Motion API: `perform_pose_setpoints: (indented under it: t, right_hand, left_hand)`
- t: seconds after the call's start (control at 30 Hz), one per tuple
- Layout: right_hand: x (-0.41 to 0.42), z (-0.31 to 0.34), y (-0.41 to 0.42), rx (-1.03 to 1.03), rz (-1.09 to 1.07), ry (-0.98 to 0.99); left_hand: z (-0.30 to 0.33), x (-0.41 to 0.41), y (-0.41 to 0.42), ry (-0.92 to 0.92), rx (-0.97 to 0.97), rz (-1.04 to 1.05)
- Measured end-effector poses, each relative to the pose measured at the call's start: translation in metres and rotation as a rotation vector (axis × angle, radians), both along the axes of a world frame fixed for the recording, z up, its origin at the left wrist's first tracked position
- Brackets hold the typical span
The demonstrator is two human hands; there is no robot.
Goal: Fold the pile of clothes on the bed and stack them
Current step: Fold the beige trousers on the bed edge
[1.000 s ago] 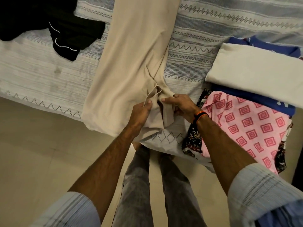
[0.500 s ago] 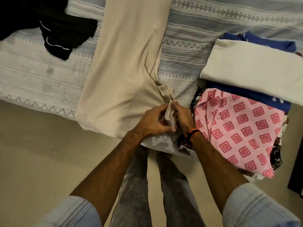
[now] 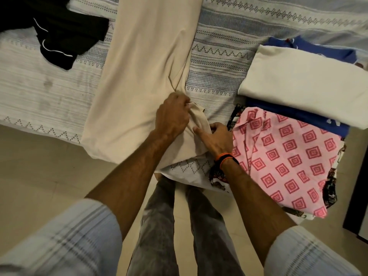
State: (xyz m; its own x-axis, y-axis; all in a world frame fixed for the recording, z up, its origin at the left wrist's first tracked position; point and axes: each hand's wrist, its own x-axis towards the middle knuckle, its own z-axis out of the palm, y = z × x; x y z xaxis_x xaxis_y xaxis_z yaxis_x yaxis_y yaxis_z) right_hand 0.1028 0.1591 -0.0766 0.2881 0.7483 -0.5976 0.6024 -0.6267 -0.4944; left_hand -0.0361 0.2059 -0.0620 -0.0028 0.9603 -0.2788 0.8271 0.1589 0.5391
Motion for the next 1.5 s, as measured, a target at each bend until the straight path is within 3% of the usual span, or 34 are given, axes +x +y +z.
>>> perform_pose_setpoints:
  t: [0.1,0.27,0.43,0.57,0.77,0.87,0.97,1.1,1.37,1.5]
  right_hand:
    - [0.001,-0.003,-0.010,0.059,-0.075,0.035]
    - [0.001,-0.009,-0.025,0.228,-0.175,0.063]
    - [0.000,-0.005,-0.046,0.387,-0.106,0.154]
    - [0.000,-0.007,-0.054,0.190,-0.109,0.266]
    - [0.006,-0.013,-0.054,-0.010,-0.318,0.200]
    - [0.003,-0.009,-0.050,0.027,-0.207,0.066]
    - [0.001,0.001,-0.042,0.208,-0.114,0.009]
    - [-0.001,0.003,-0.011,0.324,-0.078,0.061]
    - [0.004,-0.010,0.044,0.156,0.244,0.055]
    - [0.013,-0.013,0.055,0.082,0.264,0.078]
  left_hand:
    - [-0.005,0.002,0.027,0.165,-0.115,-0.083]
    - [-0.005,0.005,0.046,0.247,-0.200,-0.120]
    - [0.002,0.015,0.052,0.071,-0.144,-0.122]
    - [0.001,0.024,0.057,-0.009,-0.090,-0.239]
    - [-0.018,0.015,0.045,-0.065,-0.073,-0.277]
    - [-0.019,0.011,0.023,-0.142,0.001,-0.180]
    - [-0.013,0.006,-0.002,-0.242,0.133,-0.066]
    - [-0.010,0.005,-0.040,-0.222,0.059,-0.007]
    - [-0.022,0.005,-0.094,-0.138,-0.040,0.012]
    - [-0.024,0.004,-0.101,-0.066,-0.063,-0.029]
